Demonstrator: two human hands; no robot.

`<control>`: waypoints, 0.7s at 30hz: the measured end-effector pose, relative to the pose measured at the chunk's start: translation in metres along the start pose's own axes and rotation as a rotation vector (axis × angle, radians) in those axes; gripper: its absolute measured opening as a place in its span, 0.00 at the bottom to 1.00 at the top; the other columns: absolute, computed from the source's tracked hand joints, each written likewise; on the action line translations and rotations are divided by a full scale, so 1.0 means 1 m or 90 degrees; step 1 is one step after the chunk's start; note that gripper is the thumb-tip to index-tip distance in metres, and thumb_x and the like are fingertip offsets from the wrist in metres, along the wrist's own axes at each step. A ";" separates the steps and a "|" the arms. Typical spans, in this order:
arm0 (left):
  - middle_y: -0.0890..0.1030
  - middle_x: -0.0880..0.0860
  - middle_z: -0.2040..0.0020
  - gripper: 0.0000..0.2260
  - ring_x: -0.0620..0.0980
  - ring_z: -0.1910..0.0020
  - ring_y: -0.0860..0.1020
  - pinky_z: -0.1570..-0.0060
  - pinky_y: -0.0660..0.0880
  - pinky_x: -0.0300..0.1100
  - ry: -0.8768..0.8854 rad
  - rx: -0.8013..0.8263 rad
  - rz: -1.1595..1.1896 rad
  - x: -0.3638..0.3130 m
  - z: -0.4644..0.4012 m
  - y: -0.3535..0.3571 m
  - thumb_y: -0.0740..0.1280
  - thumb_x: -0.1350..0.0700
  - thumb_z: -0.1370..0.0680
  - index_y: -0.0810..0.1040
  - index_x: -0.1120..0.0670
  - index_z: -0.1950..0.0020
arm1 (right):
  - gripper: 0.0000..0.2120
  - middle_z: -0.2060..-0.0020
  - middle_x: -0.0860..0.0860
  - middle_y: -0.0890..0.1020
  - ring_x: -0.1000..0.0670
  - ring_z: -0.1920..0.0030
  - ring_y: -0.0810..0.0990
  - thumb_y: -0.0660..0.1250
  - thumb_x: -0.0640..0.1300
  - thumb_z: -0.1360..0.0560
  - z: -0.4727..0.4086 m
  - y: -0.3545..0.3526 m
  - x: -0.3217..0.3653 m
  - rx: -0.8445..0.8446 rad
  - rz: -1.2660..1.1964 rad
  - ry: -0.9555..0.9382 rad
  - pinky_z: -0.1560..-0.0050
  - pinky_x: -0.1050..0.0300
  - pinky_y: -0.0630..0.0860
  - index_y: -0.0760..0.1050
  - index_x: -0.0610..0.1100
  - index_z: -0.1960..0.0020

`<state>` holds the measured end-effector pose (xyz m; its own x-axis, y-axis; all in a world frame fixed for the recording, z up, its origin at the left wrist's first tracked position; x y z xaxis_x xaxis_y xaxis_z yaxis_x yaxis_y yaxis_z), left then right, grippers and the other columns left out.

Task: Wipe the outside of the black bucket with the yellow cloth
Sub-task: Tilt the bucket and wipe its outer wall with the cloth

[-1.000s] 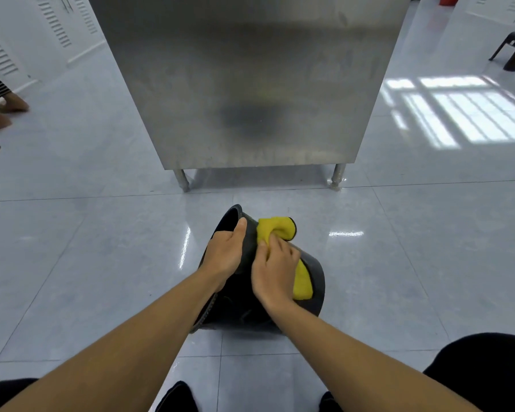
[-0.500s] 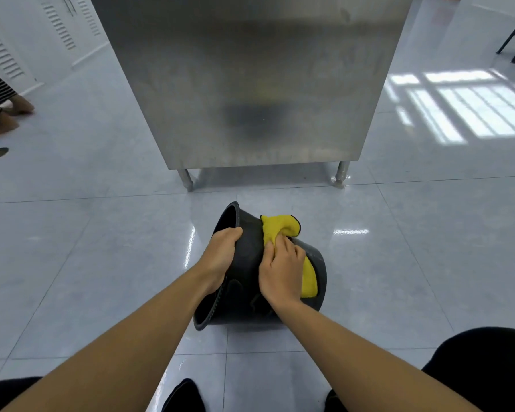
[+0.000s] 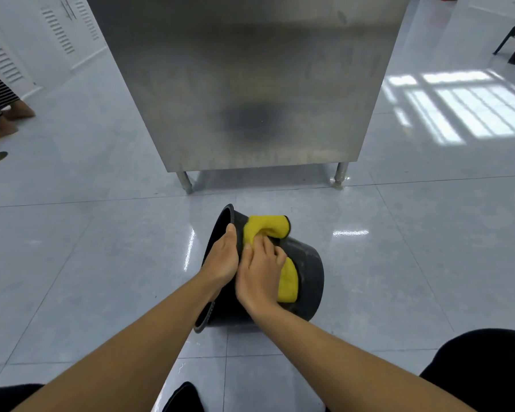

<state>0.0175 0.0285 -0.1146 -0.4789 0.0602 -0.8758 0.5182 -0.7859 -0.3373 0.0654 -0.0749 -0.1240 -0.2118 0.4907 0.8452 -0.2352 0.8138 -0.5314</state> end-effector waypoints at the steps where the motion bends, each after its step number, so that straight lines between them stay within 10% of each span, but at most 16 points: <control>1: 0.83 0.51 0.44 0.25 0.48 0.43 0.80 0.37 0.73 0.46 -0.007 0.007 0.028 0.000 -0.001 0.001 0.46 0.41 0.14 0.80 0.51 0.41 | 0.15 0.34 0.52 0.76 0.44 0.32 0.65 0.51 0.50 0.14 0.004 0.003 0.011 0.013 -0.016 -0.020 0.30 0.48 0.65 0.73 0.48 0.38; 4: 0.79 0.57 0.57 0.19 0.53 0.54 0.77 0.50 0.73 0.47 -0.045 0.023 0.105 0.007 -0.006 0.004 0.52 0.47 0.18 0.74 0.58 0.55 | 0.16 0.33 0.55 0.76 0.48 0.31 0.64 0.50 0.50 0.14 0.009 0.004 0.025 0.042 -0.032 -0.059 0.28 0.51 0.64 0.73 0.49 0.34; 10: 0.78 0.58 0.56 0.17 0.53 0.53 0.77 0.49 0.75 0.48 -0.034 0.053 0.093 -0.004 -0.009 0.012 0.55 0.46 0.22 0.78 0.56 0.51 | 0.17 0.36 0.54 0.78 0.47 0.34 0.67 0.49 0.52 0.14 -0.005 -0.006 0.018 0.037 0.029 -0.088 0.31 0.51 0.66 0.74 0.49 0.37; 17: 0.83 0.55 0.40 0.26 0.56 0.43 0.82 0.37 0.77 0.53 -0.115 0.005 0.118 0.011 -0.015 0.000 0.61 0.36 0.20 0.79 0.53 0.32 | 0.18 0.32 0.48 0.77 0.40 0.33 0.68 0.49 0.52 0.14 -0.030 -0.029 -0.068 0.019 0.151 0.058 0.33 0.46 0.65 0.73 0.44 0.39; 21: 0.70 0.54 0.23 0.38 0.59 0.27 0.70 0.26 0.65 0.55 -0.165 0.071 0.038 0.008 -0.014 0.009 0.52 0.28 0.23 0.65 0.50 0.20 | 0.18 0.35 0.44 0.78 0.37 0.37 0.70 0.48 0.50 0.15 -0.040 -0.046 -0.111 0.006 0.164 0.138 0.35 0.45 0.65 0.73 0.42 0.41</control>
<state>0.0283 0.0309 -0.1296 -0.6220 -0.1360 -0.7711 0.4767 -0.8470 -0.2351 0.1374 -0.1544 -0.1917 -0.0589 0.7357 0.6748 -0.2098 0.6517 -0.7289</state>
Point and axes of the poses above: each hand's wrist, its own z-axis away from the middle knuckle, its own y-axis out of the palm, x = y × z, the point moved 10 cm from there along -z, towards the middle knuckle
